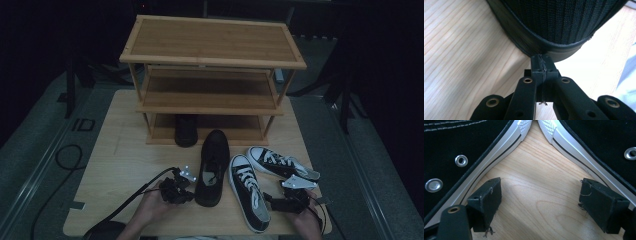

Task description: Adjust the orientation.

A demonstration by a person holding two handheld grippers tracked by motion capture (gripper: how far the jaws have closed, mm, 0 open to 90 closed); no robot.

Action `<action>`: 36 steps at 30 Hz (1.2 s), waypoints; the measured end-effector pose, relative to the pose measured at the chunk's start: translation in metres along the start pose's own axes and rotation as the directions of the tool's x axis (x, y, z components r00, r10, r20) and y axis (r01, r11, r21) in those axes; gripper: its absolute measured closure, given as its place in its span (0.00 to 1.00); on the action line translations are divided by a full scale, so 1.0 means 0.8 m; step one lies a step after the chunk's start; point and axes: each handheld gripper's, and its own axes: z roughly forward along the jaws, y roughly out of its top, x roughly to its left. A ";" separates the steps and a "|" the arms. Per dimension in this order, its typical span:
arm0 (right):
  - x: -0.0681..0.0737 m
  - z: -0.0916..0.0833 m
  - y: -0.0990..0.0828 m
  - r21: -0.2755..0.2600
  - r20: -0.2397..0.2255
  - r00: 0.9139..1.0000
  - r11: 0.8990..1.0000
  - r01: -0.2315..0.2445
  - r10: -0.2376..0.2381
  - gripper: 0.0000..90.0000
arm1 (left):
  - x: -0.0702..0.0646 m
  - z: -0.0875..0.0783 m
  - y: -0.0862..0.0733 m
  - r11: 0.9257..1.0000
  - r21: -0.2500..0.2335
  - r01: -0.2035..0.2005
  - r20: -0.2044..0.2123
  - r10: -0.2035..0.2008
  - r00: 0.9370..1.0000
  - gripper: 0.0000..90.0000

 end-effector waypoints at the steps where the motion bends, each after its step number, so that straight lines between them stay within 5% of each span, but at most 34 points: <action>1: 0.000 0.000 0.000 0.000 0.000 1.000 1.000 0.001 -0.001 0.20 | -0.001 0.001 0.001 1.000 0.000 -0.004 0.006 0.004 1.000 1.00; 10: 0.000 0.000 0.000 0.000 0.000 1.000 1.000 0.001 -0.001 0.20 | -0.005 0.004 0.010 1.000 0.004 -0.011 0.022 0.011 1.000 1.00; 23: 0.000 0.000 0.000 -0.001 0.000 1.000 1.000 0.002 -0.002 0.20 | 0.015 -0.071 0.046 0.991 -0.112 0.068 -0.085 -0.077 0.993 0.91; 36: 0.000 0.000 0.000 -0.001 0.000 1.000 1.000 0.001 -0.001 0.20 | 0.005 -0.085 0.082 0.978 -0.176 0.110 -0.107 -0.130 0.986 0.79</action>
